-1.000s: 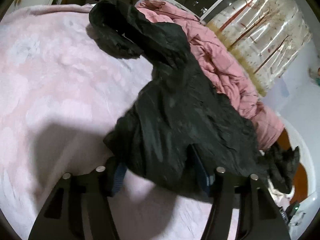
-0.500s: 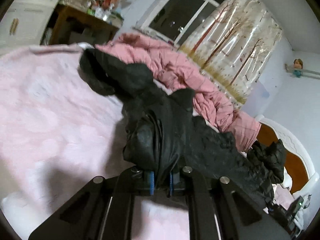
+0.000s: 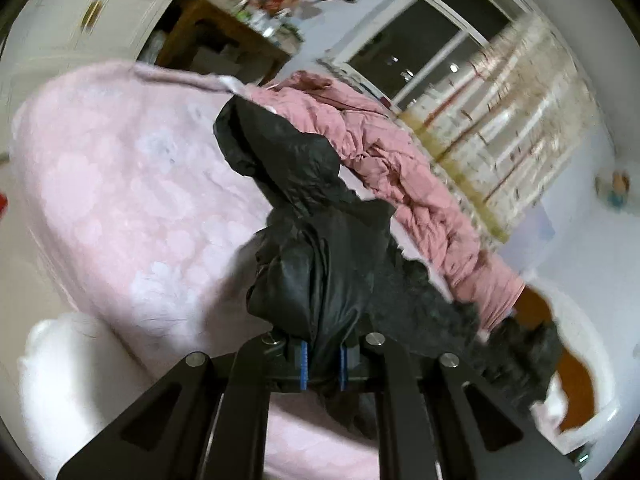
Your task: Fold large clothes
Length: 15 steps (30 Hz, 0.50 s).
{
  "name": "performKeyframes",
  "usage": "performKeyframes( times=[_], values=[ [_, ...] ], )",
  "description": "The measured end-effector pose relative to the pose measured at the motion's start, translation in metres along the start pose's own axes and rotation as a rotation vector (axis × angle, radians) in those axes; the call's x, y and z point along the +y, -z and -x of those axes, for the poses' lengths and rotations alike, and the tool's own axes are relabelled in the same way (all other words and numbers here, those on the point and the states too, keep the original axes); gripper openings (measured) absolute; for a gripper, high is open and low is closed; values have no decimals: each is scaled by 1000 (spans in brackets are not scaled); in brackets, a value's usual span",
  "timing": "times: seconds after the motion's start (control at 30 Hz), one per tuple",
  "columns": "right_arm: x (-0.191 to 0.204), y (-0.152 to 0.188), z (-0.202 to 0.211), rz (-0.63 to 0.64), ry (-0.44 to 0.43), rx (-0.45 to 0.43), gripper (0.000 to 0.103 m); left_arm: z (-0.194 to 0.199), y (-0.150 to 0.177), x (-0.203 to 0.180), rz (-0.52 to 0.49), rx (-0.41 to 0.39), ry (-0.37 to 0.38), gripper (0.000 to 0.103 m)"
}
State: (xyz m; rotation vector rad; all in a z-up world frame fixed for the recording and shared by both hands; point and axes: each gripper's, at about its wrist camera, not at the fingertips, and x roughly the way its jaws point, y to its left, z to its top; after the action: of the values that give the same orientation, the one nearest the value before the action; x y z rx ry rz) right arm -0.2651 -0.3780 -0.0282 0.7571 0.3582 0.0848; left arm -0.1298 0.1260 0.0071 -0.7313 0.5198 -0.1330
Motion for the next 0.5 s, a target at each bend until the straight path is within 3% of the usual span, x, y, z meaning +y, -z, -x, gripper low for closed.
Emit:
performKeyframes(
  times=[0.23, 0.4, 0.5],
  values=[
    [19, -68, -67, 23, 36, -39, 14, -68, -48, -43, -27, 3, -63, 13],
    [23, -107, -137, 74, 131, 21, 19, -139, -75, -59, -62, 65, -181, 18],
    [19, -118, -182, 110, 232, 74, 20, -175, -81, -60, -85, 82, -249, 29]
  ],
)
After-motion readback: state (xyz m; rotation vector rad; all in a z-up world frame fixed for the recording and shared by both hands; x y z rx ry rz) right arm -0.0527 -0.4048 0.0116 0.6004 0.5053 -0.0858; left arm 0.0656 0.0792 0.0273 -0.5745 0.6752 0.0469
